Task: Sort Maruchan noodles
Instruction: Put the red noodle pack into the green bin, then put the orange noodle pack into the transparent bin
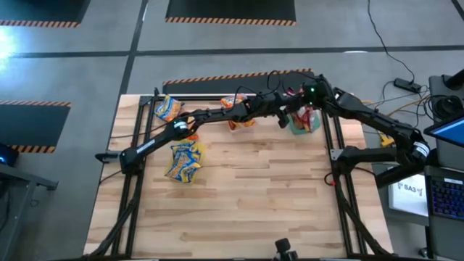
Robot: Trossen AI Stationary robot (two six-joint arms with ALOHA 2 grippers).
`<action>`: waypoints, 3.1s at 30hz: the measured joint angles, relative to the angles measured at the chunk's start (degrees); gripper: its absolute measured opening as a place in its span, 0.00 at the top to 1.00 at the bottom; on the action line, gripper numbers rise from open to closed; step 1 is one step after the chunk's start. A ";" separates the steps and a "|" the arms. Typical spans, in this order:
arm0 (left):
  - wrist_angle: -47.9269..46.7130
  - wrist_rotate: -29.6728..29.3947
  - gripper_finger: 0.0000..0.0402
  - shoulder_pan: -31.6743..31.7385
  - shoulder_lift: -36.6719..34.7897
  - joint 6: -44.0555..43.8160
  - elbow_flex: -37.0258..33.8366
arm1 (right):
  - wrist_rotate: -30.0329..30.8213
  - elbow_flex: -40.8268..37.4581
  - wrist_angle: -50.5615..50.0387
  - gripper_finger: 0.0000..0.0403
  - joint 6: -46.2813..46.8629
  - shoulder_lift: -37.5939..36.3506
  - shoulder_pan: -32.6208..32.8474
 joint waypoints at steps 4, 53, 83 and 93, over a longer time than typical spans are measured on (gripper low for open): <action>-0.12 0.71 0.66 -0.09 0.00 -0.12 -0.03 | -1.01 -0.42 -0.08 0.59 0.22 0.81 0.33; -1.86 2.15 0.66 -0.07 0.11 0.01 -0.13 | -1.88 0.06 -10.11 0.72 -11.41 6.42 0.38; -3.89 2.19 0.66 0.02 -0.87 -0.53 0.79 | 9.16 3.01 -13.47 0.98 -14.67 4.13 0.36; -3.99 2.23 0.66 -0.12 -0.87 -1.04 0.79 | 8.74 6.69 -20.61 0.98 -11.84 5.21 0.36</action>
